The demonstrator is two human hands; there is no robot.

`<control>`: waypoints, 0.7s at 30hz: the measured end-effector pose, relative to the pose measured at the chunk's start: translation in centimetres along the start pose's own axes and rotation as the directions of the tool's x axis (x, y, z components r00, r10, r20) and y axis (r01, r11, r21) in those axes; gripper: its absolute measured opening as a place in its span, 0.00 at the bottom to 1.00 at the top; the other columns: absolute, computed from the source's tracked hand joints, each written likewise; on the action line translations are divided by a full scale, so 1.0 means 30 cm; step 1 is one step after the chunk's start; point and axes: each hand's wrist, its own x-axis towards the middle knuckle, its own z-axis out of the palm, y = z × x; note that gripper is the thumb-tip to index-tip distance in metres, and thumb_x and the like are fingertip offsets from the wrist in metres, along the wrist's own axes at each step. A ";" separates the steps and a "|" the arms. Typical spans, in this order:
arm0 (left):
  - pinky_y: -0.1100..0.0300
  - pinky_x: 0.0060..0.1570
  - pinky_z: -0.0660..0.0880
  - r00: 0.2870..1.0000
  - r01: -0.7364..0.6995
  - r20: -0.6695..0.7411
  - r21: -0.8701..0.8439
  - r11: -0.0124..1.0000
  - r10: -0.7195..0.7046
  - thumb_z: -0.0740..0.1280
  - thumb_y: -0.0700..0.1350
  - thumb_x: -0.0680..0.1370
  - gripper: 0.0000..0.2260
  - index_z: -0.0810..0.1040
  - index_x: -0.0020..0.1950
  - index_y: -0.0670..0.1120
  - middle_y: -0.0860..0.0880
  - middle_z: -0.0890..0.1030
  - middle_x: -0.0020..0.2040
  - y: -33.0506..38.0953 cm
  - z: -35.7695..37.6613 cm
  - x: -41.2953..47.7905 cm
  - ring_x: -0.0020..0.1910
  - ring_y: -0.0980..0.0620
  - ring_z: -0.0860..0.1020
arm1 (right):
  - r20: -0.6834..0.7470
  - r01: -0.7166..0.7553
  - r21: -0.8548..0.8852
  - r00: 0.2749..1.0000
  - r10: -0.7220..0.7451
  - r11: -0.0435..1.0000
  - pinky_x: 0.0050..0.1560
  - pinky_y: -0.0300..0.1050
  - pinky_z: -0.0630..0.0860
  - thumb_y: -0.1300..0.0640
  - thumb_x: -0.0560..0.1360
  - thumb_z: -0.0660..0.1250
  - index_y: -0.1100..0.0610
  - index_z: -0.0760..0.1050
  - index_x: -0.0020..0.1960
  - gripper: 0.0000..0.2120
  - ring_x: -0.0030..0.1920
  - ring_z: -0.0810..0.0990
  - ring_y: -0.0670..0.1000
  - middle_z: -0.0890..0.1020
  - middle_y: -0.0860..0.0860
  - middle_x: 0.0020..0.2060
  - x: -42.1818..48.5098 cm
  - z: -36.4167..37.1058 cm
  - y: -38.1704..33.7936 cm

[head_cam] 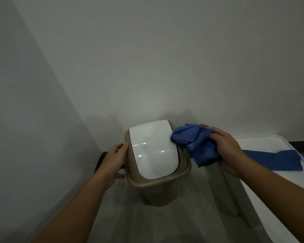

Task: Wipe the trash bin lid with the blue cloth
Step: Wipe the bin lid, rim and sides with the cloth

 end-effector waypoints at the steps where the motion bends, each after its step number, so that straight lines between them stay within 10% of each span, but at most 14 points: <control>1: 0.46 0.43 0.77 1.000 -0.001 0.029 -0.028 1.000 0.002 0.60 0.64 0.72 0.22 0.69 0.64 0.57 0.48 0.77 0.59 -0.007 0.001 -0.006 0.52 0.43 0.77 | -0.066 -0.010 0.010 0.998 0.010 1.000 0.38 0.39 0.77 0.62 0.78 0.57 0.55 0.78 0.45 0.12 0.43 0.81 0.49 0.82 0.52 0.44 0.009 -0.003 0.011; 11: 0.51 0.35 0.79 0.995 0.029 0.095 -0.095 0.995 -0.019 0.57 0.63 0.75 0.21 0.75 0.60 0.52 0.52 0.80 0.51 0.019 0.048 -0.066 0.50 0.46 0.79 | -0.158 -0.156 -0.412 0.983 0.098 0.898 0.46 0.48 0.73 0.61 0.79 0.54 0.52 0.68 0.62 0.13 0.48 0.77 0.56 0.76 0.57 0.51 -0.057 0.115 0.130; 16: 0.54 0.32 0.79 0.994 0.037 0.109 -0.103 0.994 -0.026 0.58 0.64 0.74 0.21 0.75 0.59 0.52 0.53 0.81 0.49 0.018 0.042 -0.062 0.48 0.47 0.79 | -0.262 -0.401 0.177 0.861 0.436 0.899 0.37 0.45 0.72 0.58 0.79 0.56 0.60 0.72 0.57 0.11 0.39 0.75 0.53 0.76 0.56 0.39 -0.083 0.137 0.079; 21: 0.48 0.42 0.78 0.994 0.041 0.103 -0.072 0.997 -0.034 0.59 0.63 0.74 0.24 0.73 0.64 0.50 0.49 0.79 0.56 0.005 0.033 -0.043 0.53 0.46 0.77 | -0.129 -0.458 0.284 0.853 0.507 0.843 0.41 0.45 0.79 0.66 0.78 0.55 0.68 0.71 0.60 0.13 0.42 0.79 0.57 0.79 0.63 0.44 -0.120 0.014 0.029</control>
